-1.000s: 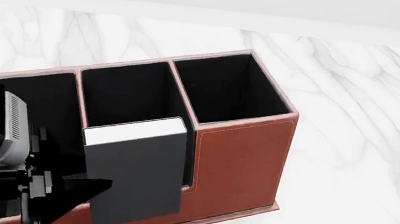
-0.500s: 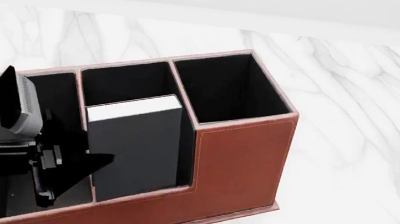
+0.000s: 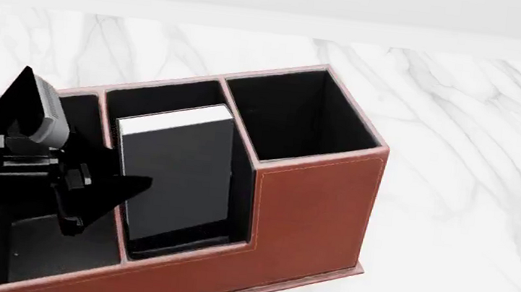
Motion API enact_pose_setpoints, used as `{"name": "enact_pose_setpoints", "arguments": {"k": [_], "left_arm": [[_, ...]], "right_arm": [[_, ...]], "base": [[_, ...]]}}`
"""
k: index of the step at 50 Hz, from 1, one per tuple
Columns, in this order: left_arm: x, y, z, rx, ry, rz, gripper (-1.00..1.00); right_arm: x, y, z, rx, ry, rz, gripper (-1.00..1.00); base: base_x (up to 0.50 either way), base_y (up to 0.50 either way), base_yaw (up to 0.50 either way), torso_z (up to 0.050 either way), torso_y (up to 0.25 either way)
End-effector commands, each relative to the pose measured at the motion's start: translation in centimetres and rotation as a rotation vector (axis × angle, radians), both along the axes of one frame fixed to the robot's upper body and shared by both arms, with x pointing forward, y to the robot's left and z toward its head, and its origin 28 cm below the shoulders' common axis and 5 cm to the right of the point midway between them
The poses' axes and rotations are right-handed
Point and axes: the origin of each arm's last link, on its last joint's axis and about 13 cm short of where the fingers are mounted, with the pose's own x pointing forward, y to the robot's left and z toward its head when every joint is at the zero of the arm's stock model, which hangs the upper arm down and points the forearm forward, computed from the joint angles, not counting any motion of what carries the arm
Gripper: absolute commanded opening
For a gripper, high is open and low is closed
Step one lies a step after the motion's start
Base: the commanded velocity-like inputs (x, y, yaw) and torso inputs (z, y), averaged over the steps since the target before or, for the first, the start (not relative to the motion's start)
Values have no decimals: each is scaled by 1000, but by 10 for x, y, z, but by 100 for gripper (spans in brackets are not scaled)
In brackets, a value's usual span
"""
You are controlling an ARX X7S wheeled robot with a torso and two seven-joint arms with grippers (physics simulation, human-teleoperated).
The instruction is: Pick up the book and place it in the back compartment of the caddy.
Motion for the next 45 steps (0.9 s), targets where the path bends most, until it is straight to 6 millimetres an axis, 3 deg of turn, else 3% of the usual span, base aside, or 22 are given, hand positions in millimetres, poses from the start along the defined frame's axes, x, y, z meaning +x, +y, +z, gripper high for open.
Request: {"name": "enact_pose_setpoints", "arguments": {"k": [1,45], "left_arm": [[14,-4,10,-99,-17,9,-100],[17,-9,-5,-134,44,37,-100]], "right_arm": [[0,0,0,-1,0,1,100],[1,0,-1,0,1,0,100]], "base": [[0,0,0,0,0],[0,0,0,0,1]]}}
